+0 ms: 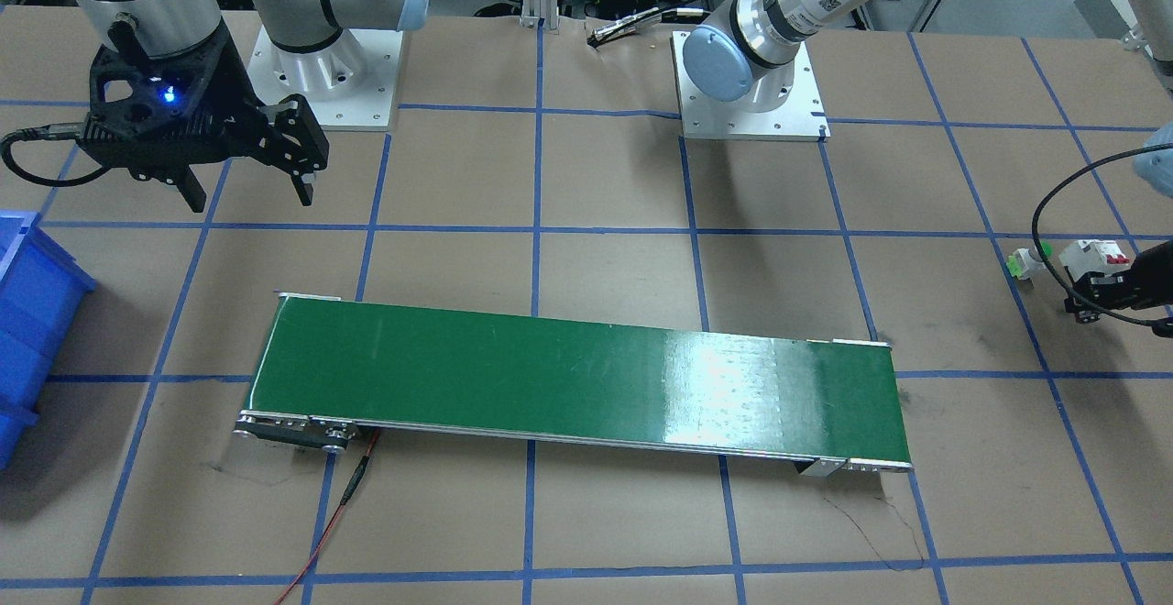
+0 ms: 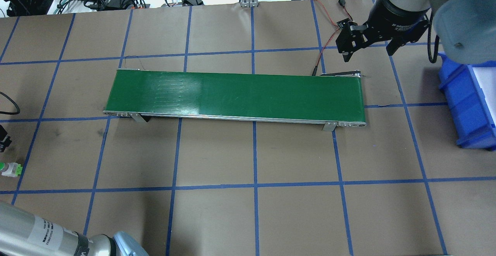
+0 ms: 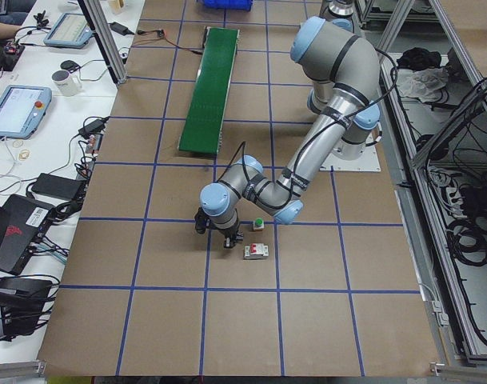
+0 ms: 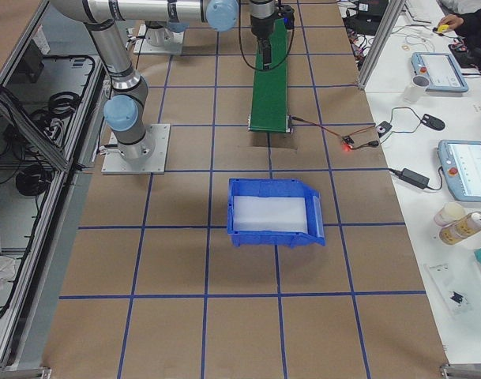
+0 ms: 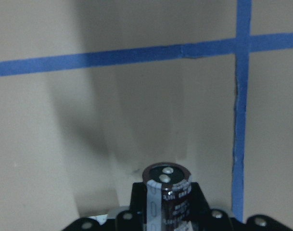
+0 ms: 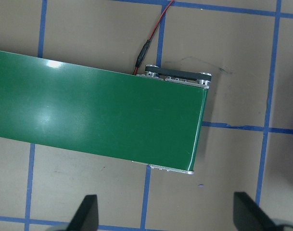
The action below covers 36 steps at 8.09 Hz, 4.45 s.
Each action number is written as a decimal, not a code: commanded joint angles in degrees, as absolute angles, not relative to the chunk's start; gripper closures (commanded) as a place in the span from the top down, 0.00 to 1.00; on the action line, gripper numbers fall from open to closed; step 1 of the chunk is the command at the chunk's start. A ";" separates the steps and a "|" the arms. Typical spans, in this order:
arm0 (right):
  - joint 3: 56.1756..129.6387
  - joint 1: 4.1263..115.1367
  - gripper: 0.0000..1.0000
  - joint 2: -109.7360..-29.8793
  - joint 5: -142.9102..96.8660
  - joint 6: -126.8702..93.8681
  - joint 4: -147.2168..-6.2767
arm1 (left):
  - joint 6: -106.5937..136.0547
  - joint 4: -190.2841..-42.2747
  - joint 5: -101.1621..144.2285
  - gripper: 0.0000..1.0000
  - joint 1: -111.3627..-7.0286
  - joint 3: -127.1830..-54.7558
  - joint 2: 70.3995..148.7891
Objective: Move capacitor from left to right
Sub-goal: 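Lift the capacitor over the belt's near end while the right gripper moves farther, then lower the capacitor onto the green belt and open the left gripper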
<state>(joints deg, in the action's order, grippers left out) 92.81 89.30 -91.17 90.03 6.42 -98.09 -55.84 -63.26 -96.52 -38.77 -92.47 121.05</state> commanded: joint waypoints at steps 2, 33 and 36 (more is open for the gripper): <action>92.81 89.38 1.00 -91.41 90.26 6.68 -99.75 | -54.67 -64.69 -94.06 0.00 -41.65 -92.37 112.79; 100.46 81.30 0.99 -69.26 70.58 18.46 -116.72 | -5.30 -72.04 -91.41 0.94 -84.01 -92.37 110.76; 100.55 81.30 1.00 -68.91 70.58 15.58 -116.63 | -2.91 -85.73 -91.49 1.00 -85.34 -91.68 102.42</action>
